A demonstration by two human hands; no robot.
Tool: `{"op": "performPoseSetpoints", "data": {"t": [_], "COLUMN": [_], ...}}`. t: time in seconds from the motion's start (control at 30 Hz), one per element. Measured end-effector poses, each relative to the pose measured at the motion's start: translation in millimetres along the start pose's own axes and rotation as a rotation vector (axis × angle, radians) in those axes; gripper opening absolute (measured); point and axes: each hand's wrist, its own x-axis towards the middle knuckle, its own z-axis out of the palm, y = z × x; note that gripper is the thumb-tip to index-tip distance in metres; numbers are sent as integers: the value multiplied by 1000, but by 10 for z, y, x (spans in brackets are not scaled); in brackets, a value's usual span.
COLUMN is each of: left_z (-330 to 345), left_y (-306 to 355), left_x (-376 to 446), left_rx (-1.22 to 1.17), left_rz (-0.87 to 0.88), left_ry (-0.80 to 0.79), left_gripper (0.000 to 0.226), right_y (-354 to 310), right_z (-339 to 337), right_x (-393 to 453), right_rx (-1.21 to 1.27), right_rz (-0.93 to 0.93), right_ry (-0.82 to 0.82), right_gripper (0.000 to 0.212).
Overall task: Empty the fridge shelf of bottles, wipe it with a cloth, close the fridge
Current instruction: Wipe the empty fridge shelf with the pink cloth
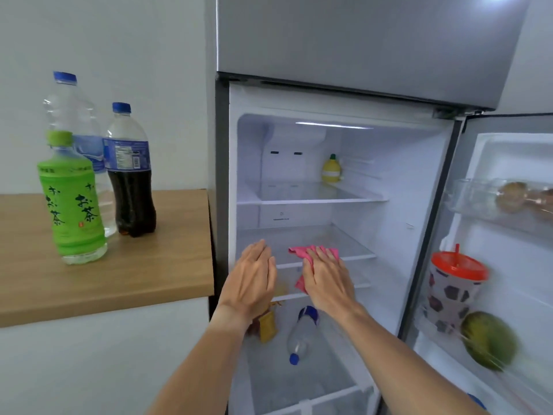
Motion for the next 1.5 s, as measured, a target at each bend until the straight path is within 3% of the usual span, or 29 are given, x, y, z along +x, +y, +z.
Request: {"op": "performPoseSetpoints", "data": {"t": [0.13,0.2,0.37,0.57,0.73,0.93,1.17,1.33,1.5], "left_z": [575,836,1417,1832,2015,2224,2403,2403,2361], "left_y": [-96,-162,-250,-581,-891,-1195,-1245,-1233,-1239], "left_x": [532,767,1141,1603,1907,2025,1985,1980,1975], "left_rx": [-21,-66,42,41,44,19,61,62,58], "left_rz": [-91,-222,-278,-518,-642,-663,-682,-675,-659], "left_ry": [-91,-126,-251,-398,-414,-510,-459,-471,-499], "left_gripper": [29,33,47,51,55,63,68,68,66], "right_y": [423,629,1131,1778,2081,2056,1877,1685,1211], "right_z": [315,488,806,1113,1321,1497,1707,1799,1816], "right_x": [436,624,1206,1830,2167,2469,2801,2806,2655], "right_rx": [48,31,27,123,-27,-83,-23,-86,-68], "right_rz": [125,172,223,368,395,317,208,116,10], "right_ry": [-26,-77,-178,-290,-358,-438,-521,-541,-569], "right_gripper": [50,49,41,54,60,66,71,87,79]}}
